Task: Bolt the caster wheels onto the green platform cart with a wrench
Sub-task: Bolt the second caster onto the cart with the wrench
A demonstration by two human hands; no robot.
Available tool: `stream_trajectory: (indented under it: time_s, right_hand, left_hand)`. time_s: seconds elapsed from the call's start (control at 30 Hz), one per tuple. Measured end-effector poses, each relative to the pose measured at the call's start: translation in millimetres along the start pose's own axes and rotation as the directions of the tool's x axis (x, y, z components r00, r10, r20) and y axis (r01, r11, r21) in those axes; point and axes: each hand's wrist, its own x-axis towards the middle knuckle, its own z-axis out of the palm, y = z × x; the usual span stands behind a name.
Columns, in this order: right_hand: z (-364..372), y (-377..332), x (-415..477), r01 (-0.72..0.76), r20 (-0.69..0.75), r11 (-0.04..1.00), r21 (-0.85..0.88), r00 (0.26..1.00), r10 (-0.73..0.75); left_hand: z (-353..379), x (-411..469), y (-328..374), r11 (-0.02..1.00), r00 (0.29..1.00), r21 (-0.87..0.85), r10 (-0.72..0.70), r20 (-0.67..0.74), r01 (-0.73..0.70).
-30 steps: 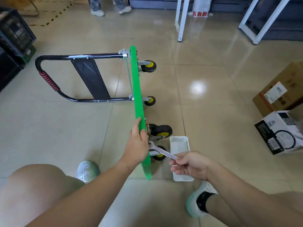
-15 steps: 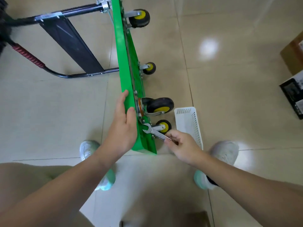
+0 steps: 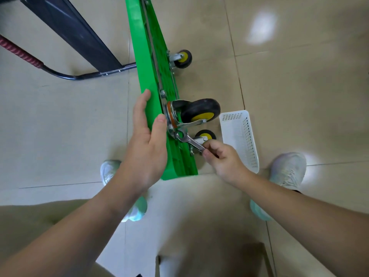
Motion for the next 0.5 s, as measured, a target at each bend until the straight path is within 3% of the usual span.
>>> stream_trajectory:
  time_s: [0.17,0.5]
  right_hand:
    - [3,12,15,0.003,0.101,0.996,-0.088,0.995,0.006]
    - [5,24,43,0.046,0.219,0.990,-0.134,0.975,-0.015]
  left_hand:
    - [1,1,1,0.995,1.000,-0.095,-0.021,-0.001,0.021]
    - [2,1,3,0.993,0.999,-0.114,-0.038,-0.002,0.038]
